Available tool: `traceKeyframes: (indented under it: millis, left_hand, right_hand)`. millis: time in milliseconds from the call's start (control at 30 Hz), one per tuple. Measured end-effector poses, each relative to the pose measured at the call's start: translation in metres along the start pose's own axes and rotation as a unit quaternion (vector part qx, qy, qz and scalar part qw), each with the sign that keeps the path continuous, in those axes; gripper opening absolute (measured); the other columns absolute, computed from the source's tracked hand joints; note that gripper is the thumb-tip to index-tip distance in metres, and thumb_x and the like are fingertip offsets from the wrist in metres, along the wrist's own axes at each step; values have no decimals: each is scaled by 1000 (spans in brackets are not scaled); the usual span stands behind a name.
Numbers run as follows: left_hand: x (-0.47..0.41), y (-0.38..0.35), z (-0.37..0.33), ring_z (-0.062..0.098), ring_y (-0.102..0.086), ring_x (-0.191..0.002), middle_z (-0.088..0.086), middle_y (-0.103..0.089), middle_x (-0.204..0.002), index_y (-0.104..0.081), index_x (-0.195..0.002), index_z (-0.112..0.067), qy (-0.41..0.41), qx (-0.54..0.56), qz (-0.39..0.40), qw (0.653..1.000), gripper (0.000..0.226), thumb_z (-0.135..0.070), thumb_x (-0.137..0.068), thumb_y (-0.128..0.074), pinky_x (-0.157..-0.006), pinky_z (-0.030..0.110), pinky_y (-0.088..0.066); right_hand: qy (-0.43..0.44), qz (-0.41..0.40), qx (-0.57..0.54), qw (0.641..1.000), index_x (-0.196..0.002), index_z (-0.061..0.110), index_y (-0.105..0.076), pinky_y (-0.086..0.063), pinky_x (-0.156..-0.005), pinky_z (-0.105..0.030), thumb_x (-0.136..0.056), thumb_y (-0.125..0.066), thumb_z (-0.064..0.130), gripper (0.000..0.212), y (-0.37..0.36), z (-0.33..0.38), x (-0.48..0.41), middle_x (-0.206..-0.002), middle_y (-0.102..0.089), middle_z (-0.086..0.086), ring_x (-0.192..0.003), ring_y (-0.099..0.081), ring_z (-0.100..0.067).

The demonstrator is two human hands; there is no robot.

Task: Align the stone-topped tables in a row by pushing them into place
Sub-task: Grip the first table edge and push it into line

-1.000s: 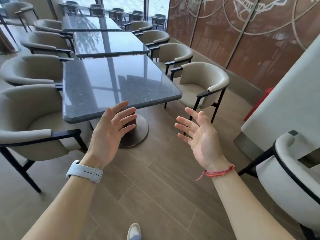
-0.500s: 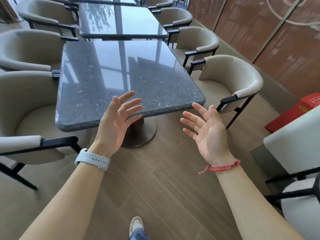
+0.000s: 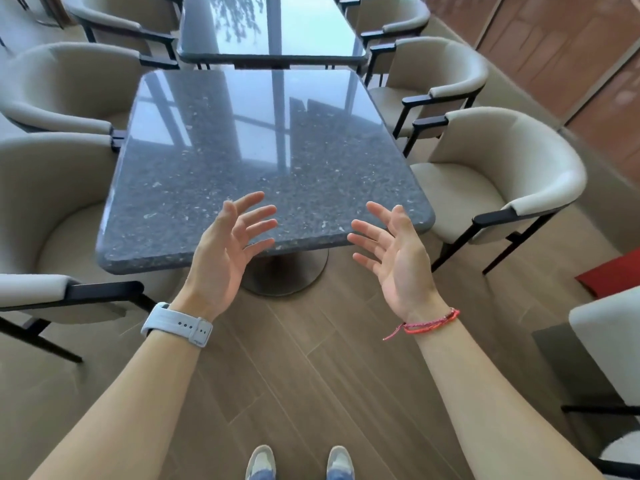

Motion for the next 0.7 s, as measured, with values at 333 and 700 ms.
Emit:
traceKeyframes:
  millis: [333, 700]
  left_hand:
    - [6, -32, 18, 26, -64, -129, 7, -69, -136, -61, -136, -21, -2, 0, -76, 997, 57, -56, -96, -39, -105, 42, -51]
    - [-37, -22, 46, 22, -64, -127, 5, -69, -134, -65, -128, -22, 11, -46, -92, 995, 50, -52, -94, -45, -104, 42, -52]
  right_hand:
    - [-18, 77, 27, 996, -129, 34, -63, -50, -100, -42, -86, -45, 64, 55, 38, 3, -39, -128, -68, -4, -118, -65, -21]
    - [-40, 92, 94, 991, -126, 43, -63, -48, -105, -45, -79, -51, 71, 56, 39, -26, -69, -130, -65, 1, -118, -63, -16]
Point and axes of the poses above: each hand's wrist, its own x-axis away from the middle knuckle, its own y-axis out of the back of the hand, z = x × y, the point moved 9 cm from there along -x, towards the middle knuckle
